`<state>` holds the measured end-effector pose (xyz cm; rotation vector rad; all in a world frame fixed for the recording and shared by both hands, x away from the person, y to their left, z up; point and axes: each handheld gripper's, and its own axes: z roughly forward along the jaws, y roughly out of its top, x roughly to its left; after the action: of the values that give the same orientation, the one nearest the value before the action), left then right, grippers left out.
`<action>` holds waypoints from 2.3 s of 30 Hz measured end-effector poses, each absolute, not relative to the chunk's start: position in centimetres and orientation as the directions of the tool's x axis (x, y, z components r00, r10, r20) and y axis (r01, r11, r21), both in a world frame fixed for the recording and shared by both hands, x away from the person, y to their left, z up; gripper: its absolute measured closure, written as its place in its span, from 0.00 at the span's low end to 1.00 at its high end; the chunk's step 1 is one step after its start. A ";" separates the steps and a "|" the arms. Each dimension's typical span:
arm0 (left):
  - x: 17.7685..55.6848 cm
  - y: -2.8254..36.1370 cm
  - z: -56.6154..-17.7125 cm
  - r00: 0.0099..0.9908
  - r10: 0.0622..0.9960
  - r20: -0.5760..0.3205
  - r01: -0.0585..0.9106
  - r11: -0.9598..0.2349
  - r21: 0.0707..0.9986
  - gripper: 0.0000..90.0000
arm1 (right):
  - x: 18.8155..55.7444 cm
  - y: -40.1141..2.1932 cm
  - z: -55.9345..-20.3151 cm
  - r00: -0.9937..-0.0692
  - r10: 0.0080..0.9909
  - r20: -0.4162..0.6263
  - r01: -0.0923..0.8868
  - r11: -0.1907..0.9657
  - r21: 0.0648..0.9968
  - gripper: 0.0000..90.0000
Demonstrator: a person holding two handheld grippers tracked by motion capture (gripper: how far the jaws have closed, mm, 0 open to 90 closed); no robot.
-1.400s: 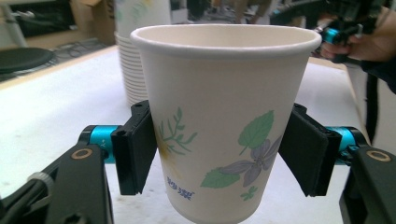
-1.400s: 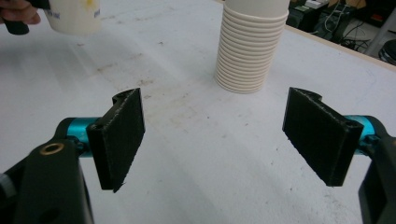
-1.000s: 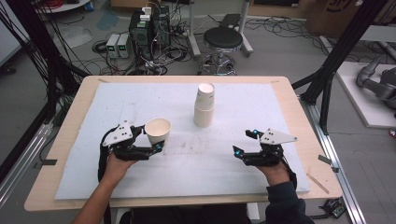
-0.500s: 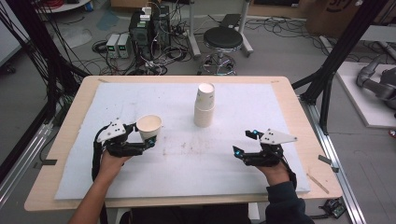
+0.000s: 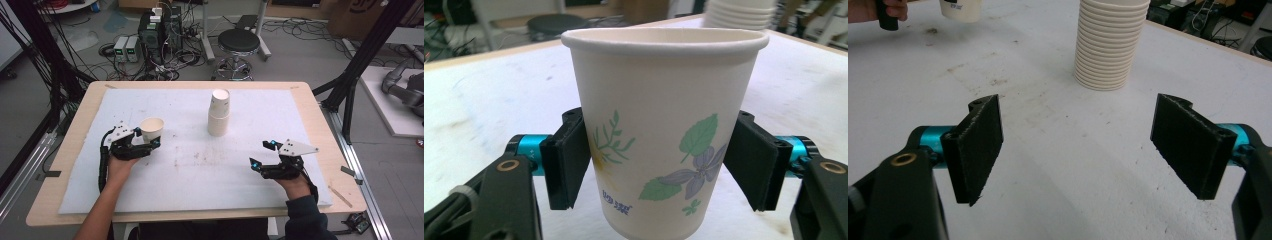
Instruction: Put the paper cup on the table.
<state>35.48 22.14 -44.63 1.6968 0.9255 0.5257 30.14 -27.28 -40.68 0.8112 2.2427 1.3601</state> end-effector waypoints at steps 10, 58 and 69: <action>36.0 24.4 -44.8 0.515 0.855 -0.069 0.382 -0.157 0.911 0.35 | 30.2 -27.3 -40.8 -0.750 0.661 -0.032 0.280 0.361 0.890 0.24; 30.3 26.2 -41.2 0.623 0.776 -0.101 0.162 -0.001 0.987 0.18 | 29.8 -28.3 -40.8 -0.707 0.705 -0.050 0.312 0.375 0.873 0.24; 30.3 21.4 -41.1 0.762 0.640 -0.104 0.126 0.010 0.992 0.18 | 29.3 -28.8 -40.8 -0.693 0.717 -0.071 0.317 0.392 0.864 0.24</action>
<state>30.26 21.44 -41.12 1.5332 0.6439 0.4471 29.26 -28.80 -40.79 0.8879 2.2190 1.2358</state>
